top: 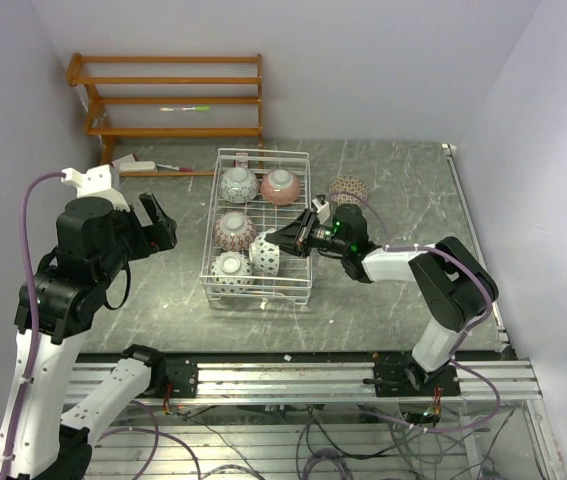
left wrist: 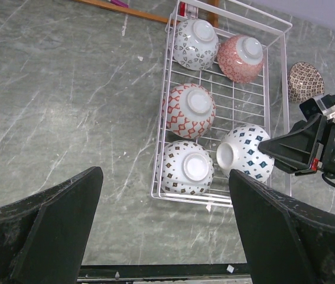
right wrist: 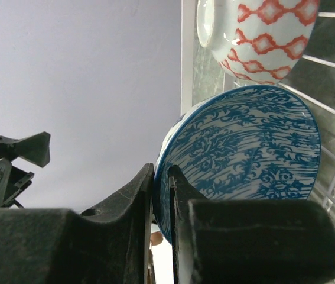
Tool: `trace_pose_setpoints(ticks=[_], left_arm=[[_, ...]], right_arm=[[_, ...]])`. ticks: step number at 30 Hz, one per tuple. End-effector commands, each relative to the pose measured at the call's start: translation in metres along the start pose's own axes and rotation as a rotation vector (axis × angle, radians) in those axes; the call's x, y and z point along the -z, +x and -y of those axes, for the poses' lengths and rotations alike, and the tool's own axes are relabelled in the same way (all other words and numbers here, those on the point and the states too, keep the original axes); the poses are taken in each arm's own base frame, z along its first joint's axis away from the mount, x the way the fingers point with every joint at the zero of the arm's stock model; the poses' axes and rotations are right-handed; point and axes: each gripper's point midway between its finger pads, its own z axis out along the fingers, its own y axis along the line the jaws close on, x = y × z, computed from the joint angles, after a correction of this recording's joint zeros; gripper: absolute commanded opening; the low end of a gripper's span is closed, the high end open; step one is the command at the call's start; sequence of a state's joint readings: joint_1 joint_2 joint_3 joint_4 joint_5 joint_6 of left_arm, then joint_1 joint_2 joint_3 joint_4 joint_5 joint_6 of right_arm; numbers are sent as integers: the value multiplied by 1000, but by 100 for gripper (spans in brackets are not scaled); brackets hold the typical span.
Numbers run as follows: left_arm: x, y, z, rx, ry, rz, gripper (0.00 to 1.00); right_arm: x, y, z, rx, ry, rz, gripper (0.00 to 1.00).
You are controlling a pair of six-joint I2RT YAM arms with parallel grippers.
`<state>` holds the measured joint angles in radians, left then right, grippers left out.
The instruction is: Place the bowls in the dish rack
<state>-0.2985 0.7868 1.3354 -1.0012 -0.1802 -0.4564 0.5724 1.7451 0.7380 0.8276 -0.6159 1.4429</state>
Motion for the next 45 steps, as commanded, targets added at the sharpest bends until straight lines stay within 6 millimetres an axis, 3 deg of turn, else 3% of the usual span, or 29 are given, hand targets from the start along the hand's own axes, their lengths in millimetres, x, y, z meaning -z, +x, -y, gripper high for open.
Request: trace_pose_setpoints(ticks=[1,13,26,37,45], left_arm=[[5,-9,2,-3,3,21,100],[4,-7,2,-7,4,12,100],[3,-5,3,5,11,11,100],[3,-5,4,2,16,11,100],[5,-5,4,7,16,11,100]], right_arm=[[8,-1,39,-12,159,16,16],[34,-20,59,12,302,74,25],[44,-52,40,211,474,146,29],[49,-53,47,219,527,142,32],[49,-61,37,254,529,162,32]])
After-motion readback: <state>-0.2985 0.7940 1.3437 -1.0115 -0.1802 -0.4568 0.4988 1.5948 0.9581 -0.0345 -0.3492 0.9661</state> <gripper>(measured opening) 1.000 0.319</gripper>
